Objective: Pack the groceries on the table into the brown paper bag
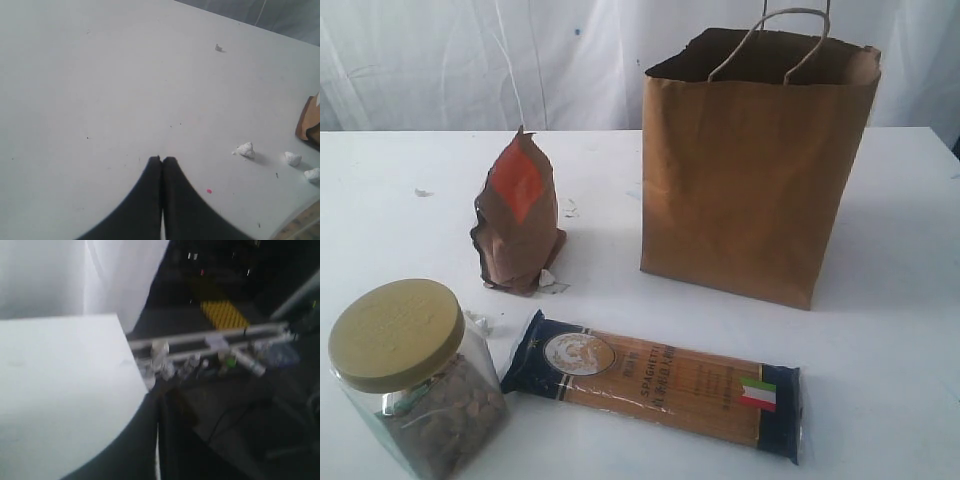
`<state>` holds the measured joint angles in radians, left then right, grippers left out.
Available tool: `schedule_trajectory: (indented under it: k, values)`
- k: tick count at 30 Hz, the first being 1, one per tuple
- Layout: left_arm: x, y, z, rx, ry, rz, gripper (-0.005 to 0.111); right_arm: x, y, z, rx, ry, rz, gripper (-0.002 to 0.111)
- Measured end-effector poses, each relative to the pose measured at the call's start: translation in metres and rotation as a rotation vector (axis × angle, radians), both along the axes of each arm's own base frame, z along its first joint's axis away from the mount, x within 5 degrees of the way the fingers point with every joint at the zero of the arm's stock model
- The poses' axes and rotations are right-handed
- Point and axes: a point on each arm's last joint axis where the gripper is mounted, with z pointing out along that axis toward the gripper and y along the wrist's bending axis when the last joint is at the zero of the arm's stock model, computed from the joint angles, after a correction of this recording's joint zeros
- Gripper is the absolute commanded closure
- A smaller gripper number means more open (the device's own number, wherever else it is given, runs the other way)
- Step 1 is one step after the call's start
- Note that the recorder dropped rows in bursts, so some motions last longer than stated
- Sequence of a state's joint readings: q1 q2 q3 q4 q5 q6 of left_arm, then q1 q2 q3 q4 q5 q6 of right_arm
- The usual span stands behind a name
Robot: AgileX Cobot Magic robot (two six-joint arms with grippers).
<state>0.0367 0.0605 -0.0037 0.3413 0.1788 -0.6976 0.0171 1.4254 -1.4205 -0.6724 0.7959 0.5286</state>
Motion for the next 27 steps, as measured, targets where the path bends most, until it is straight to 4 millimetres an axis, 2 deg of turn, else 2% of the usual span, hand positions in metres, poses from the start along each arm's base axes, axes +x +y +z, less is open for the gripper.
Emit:
schedule_trajectory:
  k: [3, 5, 8, 12, 15, 23, 27]
  values:
    - [0.000, 0.000, 0.000, 0.000, 0.000, 0.000, 0.107, -0.003, -0.018, -0.036, 0.111, 0.091, -0.069, 0.108]
    - [0.000, 0.000, 0.000, 0.000, 0.000, 0.000, 0.107, -0.008, -0.021, -0.056, 0.124, 0.124, -0.070, 0.108]
    - [0.000, 0.000, 0.000, 0.000, 0.000, 0.000, 0.107, -0.027, -0.018, -0.077, 0.080, 0.074, -0.003, 0.108]
    - [0.000, 0.000, 0.000, 0.000, 0.000, 0.000, 0.107, -0.067, -0.006, -0.070, -0.024, -0.123, 0.171, 0.108]
    - [0.000, 0.000, 0.000, 0.000, 0.000, 0.000, 0.107, -0.095, 0.004, -0.063, -0.040, -0.250, 0.258, 0.108]
    - [0.000, 0.000, 0.000, 0.000, 0.000, 0.000, 0.107, -0.169, 0.014, -0.052, 0.122, -0.535, 0.237, 0.108]
    - [0.000, 0.000, 0.000, 0.000, 0.000, 0.000, 0.107, -0.203, 0.016, -0.043, 0.133, -0.661, 0.235, 0.108]
